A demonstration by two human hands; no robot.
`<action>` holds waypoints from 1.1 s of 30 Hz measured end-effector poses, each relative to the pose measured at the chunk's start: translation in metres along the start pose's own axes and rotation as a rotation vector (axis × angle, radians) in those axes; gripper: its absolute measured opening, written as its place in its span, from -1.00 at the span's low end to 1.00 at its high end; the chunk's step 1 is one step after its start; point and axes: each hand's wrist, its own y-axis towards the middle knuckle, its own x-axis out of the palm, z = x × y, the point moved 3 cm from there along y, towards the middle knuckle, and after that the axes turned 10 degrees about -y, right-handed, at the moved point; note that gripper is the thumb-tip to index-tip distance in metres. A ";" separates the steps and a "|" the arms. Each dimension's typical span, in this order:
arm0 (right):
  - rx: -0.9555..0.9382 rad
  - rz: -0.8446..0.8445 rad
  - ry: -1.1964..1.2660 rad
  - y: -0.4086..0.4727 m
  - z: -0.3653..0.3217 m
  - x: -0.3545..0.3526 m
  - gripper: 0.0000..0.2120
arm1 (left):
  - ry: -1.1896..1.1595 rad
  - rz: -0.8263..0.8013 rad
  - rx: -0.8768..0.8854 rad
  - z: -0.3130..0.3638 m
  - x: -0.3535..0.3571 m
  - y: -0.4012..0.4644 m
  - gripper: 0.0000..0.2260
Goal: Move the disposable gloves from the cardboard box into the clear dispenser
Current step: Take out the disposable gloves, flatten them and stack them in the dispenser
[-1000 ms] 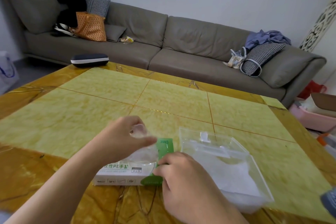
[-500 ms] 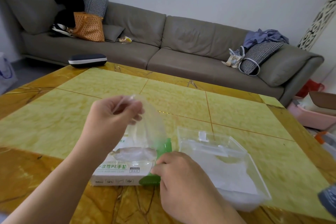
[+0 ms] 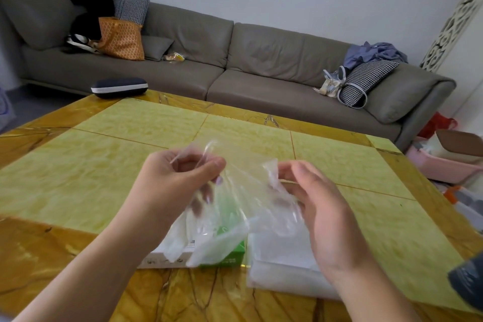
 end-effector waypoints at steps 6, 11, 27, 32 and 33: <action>0.125 -0.007 -0.061 0.000 0.002 0.003 -0.90 | 0.115 -0.088 -0.030 -0.005 0.020 -0.007 -0.83; 0.141 0.128 -0.164 0.002 0.008 -0.027 -0.71 | 0.082 -0.020 -0.097 -0.013 0.017 -0.005 -0.85; 0.303 0.151 -0.504 0.020 0.054 -0.091 -0.62 | 0.890 -0.353 0.571 -0.006 0.128 -0.015 -0.86; 0.329 0.062 -0.738 0.020 0.063 -0.090 -0.74 | 1.201 -0.577 0.048 -0.086 0.148 0.008 -0.81; 0.316 0.060 -0.803 0.021 0.063 -0.090 -0.75 | 1.220 -0.607 -0.017 -0.095 0.146 0.010 -0.79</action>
